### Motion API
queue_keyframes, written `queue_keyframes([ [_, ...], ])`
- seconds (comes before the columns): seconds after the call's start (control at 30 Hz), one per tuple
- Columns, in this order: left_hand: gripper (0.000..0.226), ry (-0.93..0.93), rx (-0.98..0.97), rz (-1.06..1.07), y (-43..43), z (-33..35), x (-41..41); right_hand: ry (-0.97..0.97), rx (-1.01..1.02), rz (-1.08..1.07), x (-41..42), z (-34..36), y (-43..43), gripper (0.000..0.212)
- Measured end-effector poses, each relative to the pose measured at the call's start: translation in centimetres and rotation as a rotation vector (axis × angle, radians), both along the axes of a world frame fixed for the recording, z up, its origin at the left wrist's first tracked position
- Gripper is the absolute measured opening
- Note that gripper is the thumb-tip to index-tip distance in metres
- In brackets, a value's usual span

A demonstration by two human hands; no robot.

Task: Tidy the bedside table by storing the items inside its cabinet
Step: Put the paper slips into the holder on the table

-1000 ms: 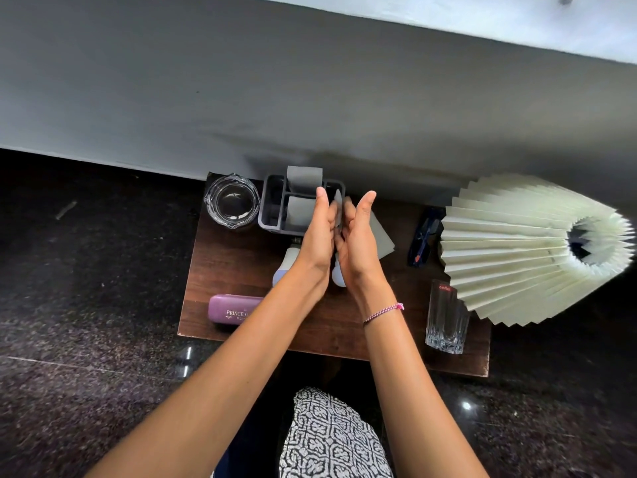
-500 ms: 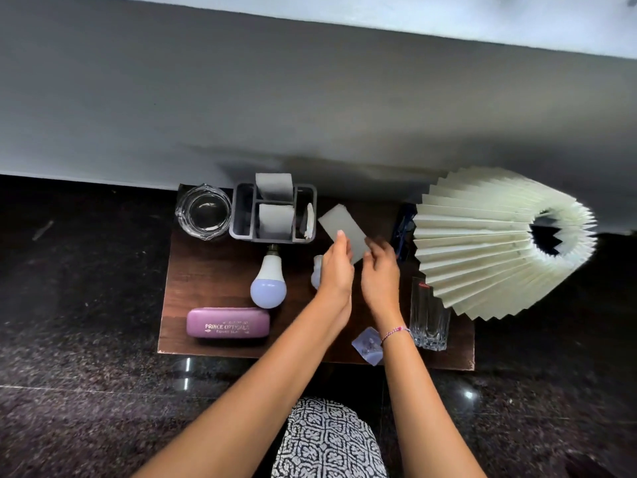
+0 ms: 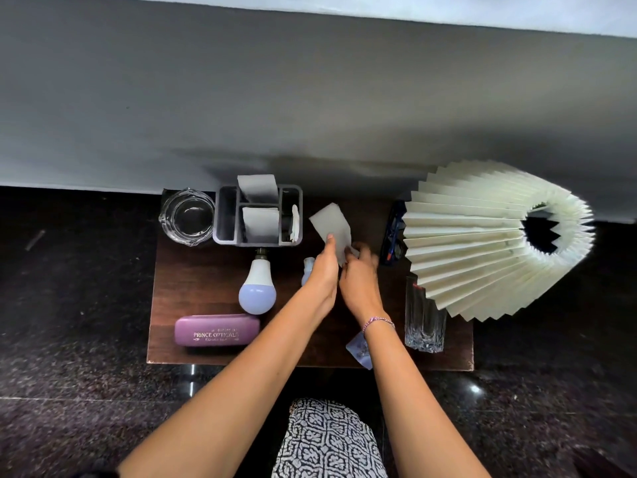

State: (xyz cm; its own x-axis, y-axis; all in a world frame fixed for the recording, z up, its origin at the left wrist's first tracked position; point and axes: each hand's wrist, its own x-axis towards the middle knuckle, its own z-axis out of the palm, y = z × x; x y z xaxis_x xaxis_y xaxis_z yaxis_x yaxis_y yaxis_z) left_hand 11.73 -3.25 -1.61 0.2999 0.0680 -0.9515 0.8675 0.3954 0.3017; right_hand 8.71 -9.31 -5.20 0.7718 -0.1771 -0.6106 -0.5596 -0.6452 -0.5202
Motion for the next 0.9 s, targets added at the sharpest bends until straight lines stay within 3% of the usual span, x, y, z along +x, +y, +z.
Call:
queue_keyframes([
  [0.3,0.044,-0.104,-0.033,-0.125,0.9,-0.1,-1.0,-0.213,0.037,-0.144,-1.7,1.8,0.7,0.036],
  [0.5,0.037,-0.180,0.008,-0.134,2.6,1.1,-2.1,-0.298,0.255,-0.270,-3.8,5.0,1.4,0.031],
  [0.7,0.006,-0.445,0.328,-0.347,4.7,3.1,-3.4,-0.247,0.473,-0.266,-6.2,6.9,1.3,0.028],
  [0.9,0.022,-0.527,0.691,-0.459,6.9,4.8,-4.6,-0.285,0.479,-0.458,-6.2,8.5,3.6,0.026],
])
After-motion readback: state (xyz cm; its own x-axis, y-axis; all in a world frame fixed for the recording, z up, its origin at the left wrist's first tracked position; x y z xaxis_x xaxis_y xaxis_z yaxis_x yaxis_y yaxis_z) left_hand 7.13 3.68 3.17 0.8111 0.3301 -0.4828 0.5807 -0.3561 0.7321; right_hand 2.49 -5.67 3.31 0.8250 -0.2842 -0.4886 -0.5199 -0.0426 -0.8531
